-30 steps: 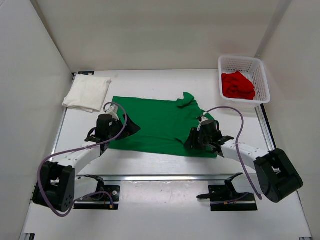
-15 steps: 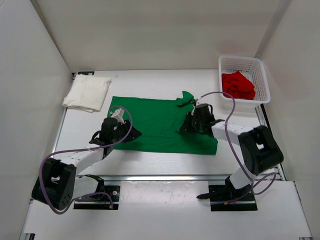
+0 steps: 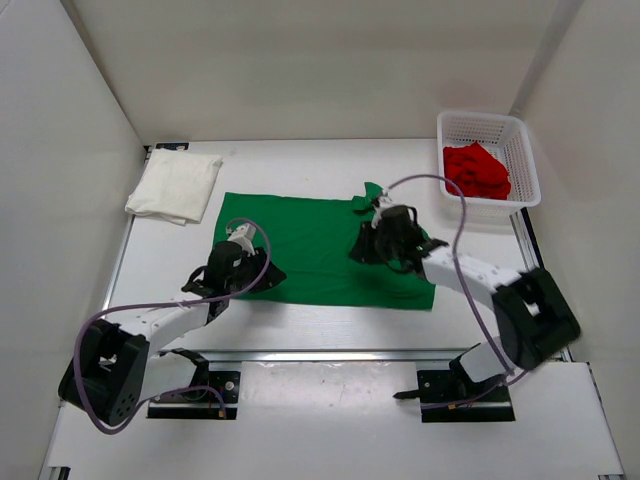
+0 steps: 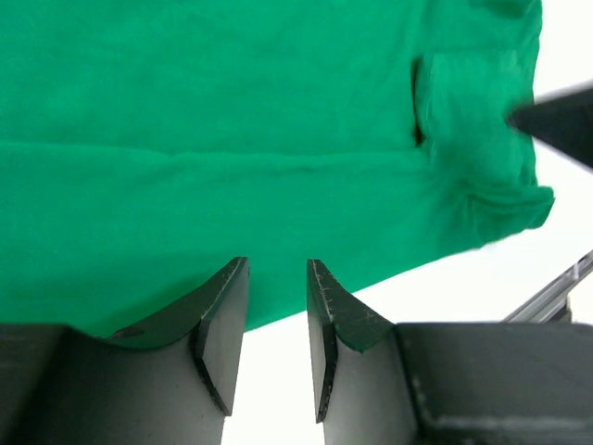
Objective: Fold and stack the t-shirts
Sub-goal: Fold the flattened tshirt in 1/3 of the way
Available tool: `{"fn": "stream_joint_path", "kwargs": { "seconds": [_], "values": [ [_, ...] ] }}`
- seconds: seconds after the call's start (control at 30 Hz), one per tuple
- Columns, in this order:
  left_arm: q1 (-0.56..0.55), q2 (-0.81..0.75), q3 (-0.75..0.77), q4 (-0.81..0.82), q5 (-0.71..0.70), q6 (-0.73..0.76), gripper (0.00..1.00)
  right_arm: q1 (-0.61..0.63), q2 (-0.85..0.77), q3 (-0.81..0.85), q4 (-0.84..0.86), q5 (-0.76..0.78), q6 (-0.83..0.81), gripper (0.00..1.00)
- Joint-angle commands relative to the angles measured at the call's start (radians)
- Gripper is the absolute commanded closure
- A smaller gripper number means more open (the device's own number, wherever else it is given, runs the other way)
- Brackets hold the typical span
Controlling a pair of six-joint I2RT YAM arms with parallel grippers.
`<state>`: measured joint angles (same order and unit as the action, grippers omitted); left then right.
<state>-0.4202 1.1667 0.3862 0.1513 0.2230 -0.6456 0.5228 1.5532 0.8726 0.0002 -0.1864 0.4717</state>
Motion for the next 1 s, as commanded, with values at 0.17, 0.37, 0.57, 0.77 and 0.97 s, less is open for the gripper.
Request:
{"fn": "stream_joint_path", "kwargs": {
  "seconds": [0.17,0.37,0.57,0.77,0.97],
  "values": [
    [-0.032,0.03,-0.039,-0.049,0.005,-0.008,0.58,-0.154,-0.251,-0.366,0.017,-0.025,0.035,0.82],
    [-0.005,-0.006,0.018,-0.074,-0.005,0.001,0.55,-0.312,-0.149,-0.1,0.012,-0.076,-0.041,0.84],
    [0.087,0.106,0.215,-0.036,0.053,-0.023,0.54,-0.362,0.188,0.317,-0.061,-0.044,-0.102,0.82],
    [0.19,0.259,0.397,-0.033,0.056,-0.037,0.55,-0.325,0.596,0.887,-0.383,0.007,-0.251,0.73],
    [0.241,0.337,0.459,-0.047,0.059,-0.035,0.55,-0.254,0.905,1.331,-0.641,0.099,-0.372,0.64]
  ]
}}
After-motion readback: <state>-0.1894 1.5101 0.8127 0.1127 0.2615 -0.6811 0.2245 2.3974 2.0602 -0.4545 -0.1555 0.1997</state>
